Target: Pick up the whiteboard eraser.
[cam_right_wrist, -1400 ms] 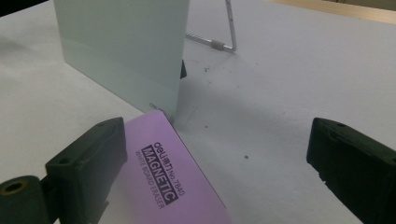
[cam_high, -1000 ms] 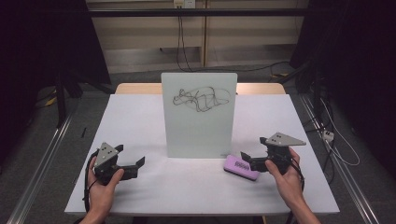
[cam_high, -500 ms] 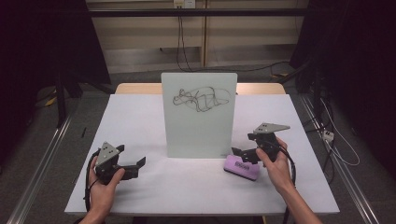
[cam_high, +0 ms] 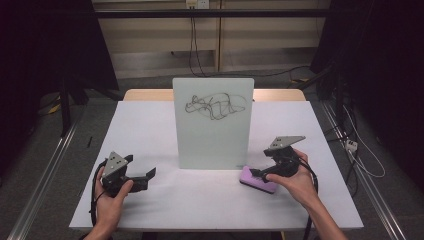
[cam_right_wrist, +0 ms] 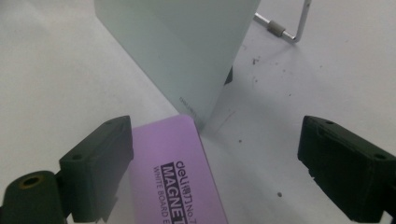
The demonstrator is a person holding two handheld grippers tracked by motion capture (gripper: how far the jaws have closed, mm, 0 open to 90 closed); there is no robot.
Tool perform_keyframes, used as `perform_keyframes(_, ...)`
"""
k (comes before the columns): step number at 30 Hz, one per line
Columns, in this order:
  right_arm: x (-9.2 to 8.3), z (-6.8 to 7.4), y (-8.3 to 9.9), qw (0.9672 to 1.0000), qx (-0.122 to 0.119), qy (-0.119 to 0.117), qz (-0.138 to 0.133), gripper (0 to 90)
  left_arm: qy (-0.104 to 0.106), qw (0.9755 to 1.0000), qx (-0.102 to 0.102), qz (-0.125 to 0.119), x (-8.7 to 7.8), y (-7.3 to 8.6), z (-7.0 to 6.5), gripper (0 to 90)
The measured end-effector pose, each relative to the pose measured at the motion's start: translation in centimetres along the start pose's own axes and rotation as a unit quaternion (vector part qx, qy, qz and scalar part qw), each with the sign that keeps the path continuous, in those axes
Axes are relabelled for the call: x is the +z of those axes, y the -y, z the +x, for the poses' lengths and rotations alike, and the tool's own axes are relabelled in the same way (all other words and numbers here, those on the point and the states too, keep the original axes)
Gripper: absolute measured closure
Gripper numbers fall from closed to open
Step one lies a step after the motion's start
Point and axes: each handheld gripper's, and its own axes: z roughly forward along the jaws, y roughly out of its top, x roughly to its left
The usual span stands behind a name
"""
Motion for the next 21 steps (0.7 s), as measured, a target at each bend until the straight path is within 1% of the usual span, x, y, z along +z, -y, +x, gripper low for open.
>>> perform_keyframes(2,0.07,0.01,0.01,1.0000,-0.001,-0.004,0.005,11.7,-0.001,1.0000,-0.002,0.001,0.04,0.01,0.04,5.8)
perform_keyframes(3,0.11,0.06,0.01,0.9999,-0.005,-0.009,0.011,12.0,-0.001,1.0000,-0.001,0.001,0.05,0.01,0.05,5.7)
perform_keyframes(4,0.20,0.15,0.04,0.9995,-0.011,-0.016,0.024,14.3,-0.001,1.0000,-0.001,0.001,0.05,0.01,0.06,5.8)
perform_keyframes(5,0.20,0.15,0.04,0.9995,-0.011,-0.016,0.024,14.3,-0.001,1.0000,-0.001,0.001,0.04,0.02,0.07,5.8)
perform_keyframes(6,0.31,0.29,0.07,0.9989,-0.016,-0.025,0.037,15.4,0.000,1.0000,-0.001,0.001,0.04,0.02,0.06,5.8)
perform_keyframes(8,0.36,0.36,0.09,0.9986,-0.019,-0.027,0.042,15.8,0.001,1.0000,-0.001,0.003,0.06,0.04,0.09,5.7)
perform_keyframes(9,0.43,0.44,0.15,0.9978,-0.024,-0.033,0.052,17.1,0.001,1.0000,0.001,0.006,0.07,0.05,0.11,5.8)
perform_keyframes(10,0.43,0.44,0.15,0.9978,-0.024,-0.033,0.052,17.1,0.001,1.0000,0.002,0.007,0.11,0.07,0.12,5.8)
perform_keyframes(12,0.41,0.46,0.22,0.9971,-0.031,-0.032,0.062,17.4,0.002,1.0000,-0.001,0.007,0.15,0.09,0.12,5.7)
perform_keyframes(14,0.37,0.43,0.34,0.9966,-0.036,-0.035,0.066,17.5,0.003,1.0000,-0.001,0.007,0.17,0.10,0.11,5.8)
perform_keyframes(17,0.38,0.60,0.47,0.9950,-0.049,-0.040,0.077,21.7,0.003,1.0000,0.000,0.009,0.18,0.11,0.11,5.7)
perform_keyframes(18,0.38,0.60,0.47,0.9950,-0.049,-0.040,0.077,21.7,0.003,1.0000,0.000,0.009,0.19,0.11,0.10,5.7)
perform_keyframes(19,0.44,0.72,0.48,0.9944,-0.054,-0.039,0.082,22.3,0.004,1.0000,0.000,0.009,0.18,0.10,0.10,5.8)
perform_keyframes(21,0.60,0.97,0.52,0.9928,-0.063,-0.043,0.092,26.5,0.002,1.0000,0.001,0.007,0.17,0.07,0.08,5.8)
